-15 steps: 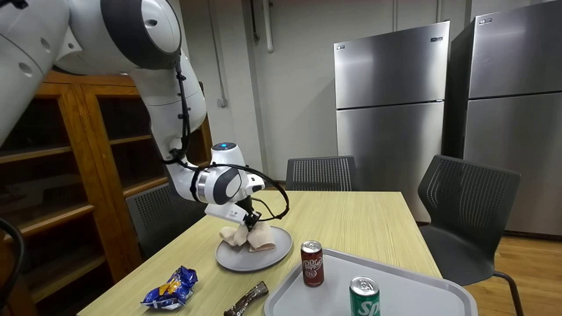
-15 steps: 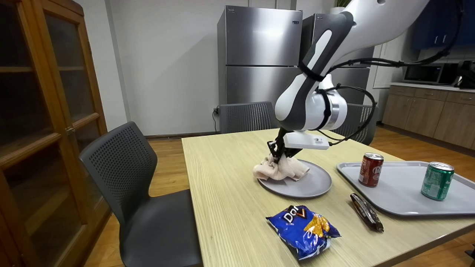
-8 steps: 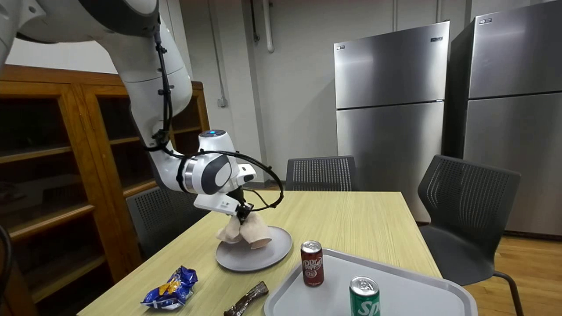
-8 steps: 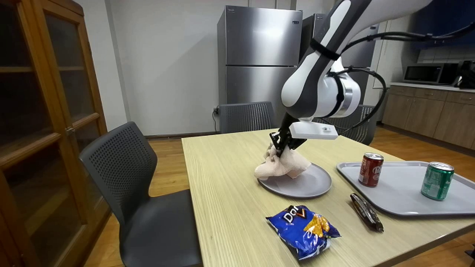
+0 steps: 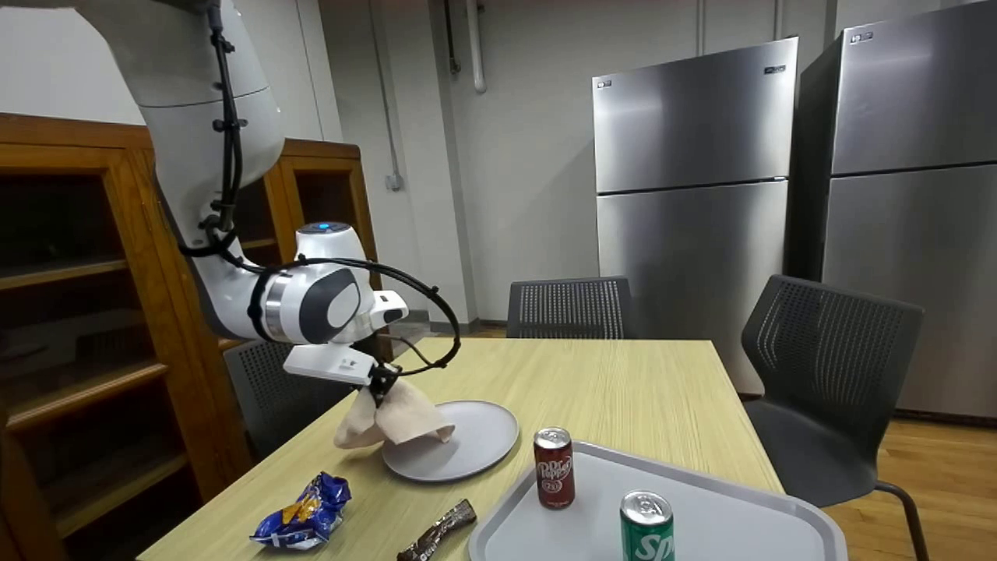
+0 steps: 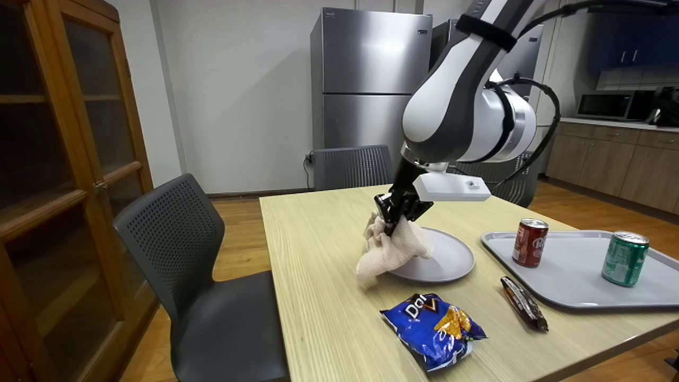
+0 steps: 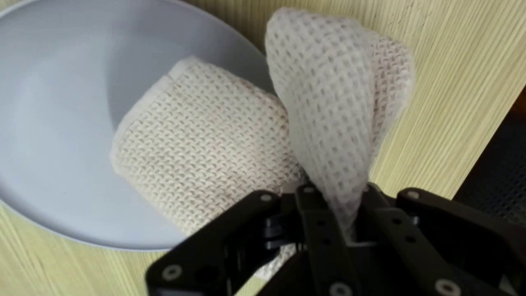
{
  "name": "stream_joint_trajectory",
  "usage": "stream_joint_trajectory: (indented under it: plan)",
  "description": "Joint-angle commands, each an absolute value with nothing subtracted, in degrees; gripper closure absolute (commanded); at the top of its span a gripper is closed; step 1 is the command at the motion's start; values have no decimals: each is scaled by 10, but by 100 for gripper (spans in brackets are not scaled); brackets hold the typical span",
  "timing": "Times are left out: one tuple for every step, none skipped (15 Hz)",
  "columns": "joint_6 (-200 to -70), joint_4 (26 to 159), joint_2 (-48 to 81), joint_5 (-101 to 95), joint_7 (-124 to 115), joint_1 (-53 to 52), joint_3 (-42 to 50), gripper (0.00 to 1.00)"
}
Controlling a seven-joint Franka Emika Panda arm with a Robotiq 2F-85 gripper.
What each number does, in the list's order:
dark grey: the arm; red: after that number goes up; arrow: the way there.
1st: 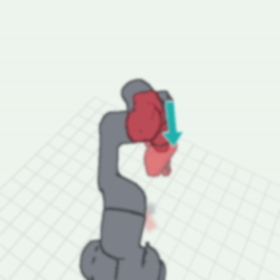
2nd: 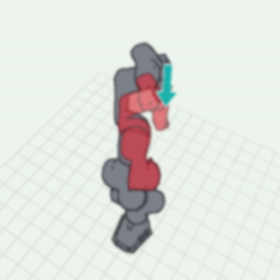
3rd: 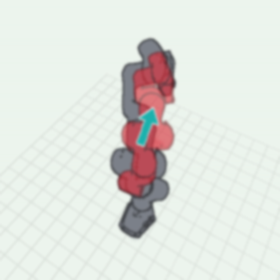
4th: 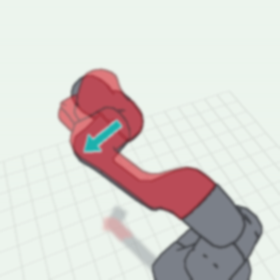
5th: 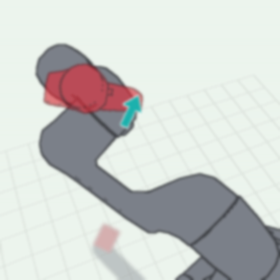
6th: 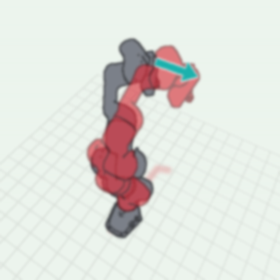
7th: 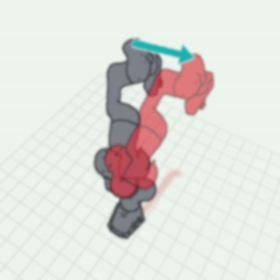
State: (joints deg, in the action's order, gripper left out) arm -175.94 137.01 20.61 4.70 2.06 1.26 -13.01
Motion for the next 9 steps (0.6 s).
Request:
stream_joint_trajectory:
  plan:
    - [-1770,1423,163,48,19,-4,-143,97]
    - [-1770,1430,160,47,18,-10,-145,97]
    - [-1769,1433,160,43,15,-22,-141,97]
    - [-1768,1435,161,42,14,-31,-140,97]
    - [-1767,1436,163,38,12,-41,-136,97]
    - [-1767,1435,166,33,9,-54,-130,97]
    - [-1767,1433,170,31,9,-63,-127,97]
    - [-1765,1430,174,27,6,-75,-121,97]
    - [-1762,1426,178,22,4,-86,-114,97]
